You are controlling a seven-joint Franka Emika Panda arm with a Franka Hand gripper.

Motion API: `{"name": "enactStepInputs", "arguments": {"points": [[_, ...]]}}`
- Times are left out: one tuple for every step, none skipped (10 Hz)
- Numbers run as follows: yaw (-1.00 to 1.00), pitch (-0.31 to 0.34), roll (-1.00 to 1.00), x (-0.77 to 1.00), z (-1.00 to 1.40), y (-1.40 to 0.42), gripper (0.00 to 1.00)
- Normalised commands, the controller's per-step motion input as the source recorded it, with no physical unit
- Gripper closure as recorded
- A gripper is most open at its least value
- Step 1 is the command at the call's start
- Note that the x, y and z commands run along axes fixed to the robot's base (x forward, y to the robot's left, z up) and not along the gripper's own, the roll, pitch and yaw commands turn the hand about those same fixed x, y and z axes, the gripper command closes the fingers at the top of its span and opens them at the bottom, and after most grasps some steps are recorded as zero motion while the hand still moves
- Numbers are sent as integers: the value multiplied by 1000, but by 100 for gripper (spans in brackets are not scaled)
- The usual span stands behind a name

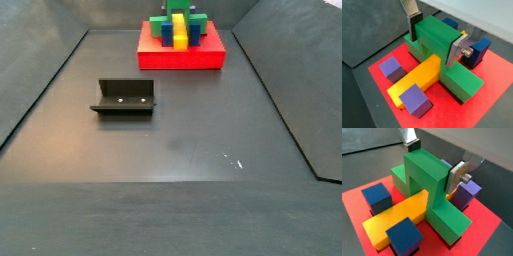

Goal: Pick up the green object. Move up. Place the green object on the fixture. Regrasp the green object. Move to above the board. Insert the green object.
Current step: Insert the green object.

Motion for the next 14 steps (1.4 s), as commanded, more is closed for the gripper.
{"name": "enactStepInputs", "arguments": {"points": [[-71, 0, 59, 0, -46, -77, 100], [-69, 0, 3, -66, 0, -86, 100], [-49, -1, 0, -194, -11, -63, 100], [-40, -34, -47, -183, -83, -57, 100], [-34, -46, -39, -97, -129, -57, 100], [-6, -16, 0, 0, -131, 0, 100], [0, -4, 0, 111, -166, 0, 100], [0, 0, 13, 403, -149, 0, 100], [-6, 0, 74, 477, -157, 0, 100], [-9, 0, 116, 311, -189, -34, 100], [-86, 0, 149, 246, -183, -80, 100], [-206, 0, 126, 134, -154, -94, 100], [-229, 0, 101, 51, -174, -77, 100], [-249, 0, 99, 37, -174, -94, 100]]}}
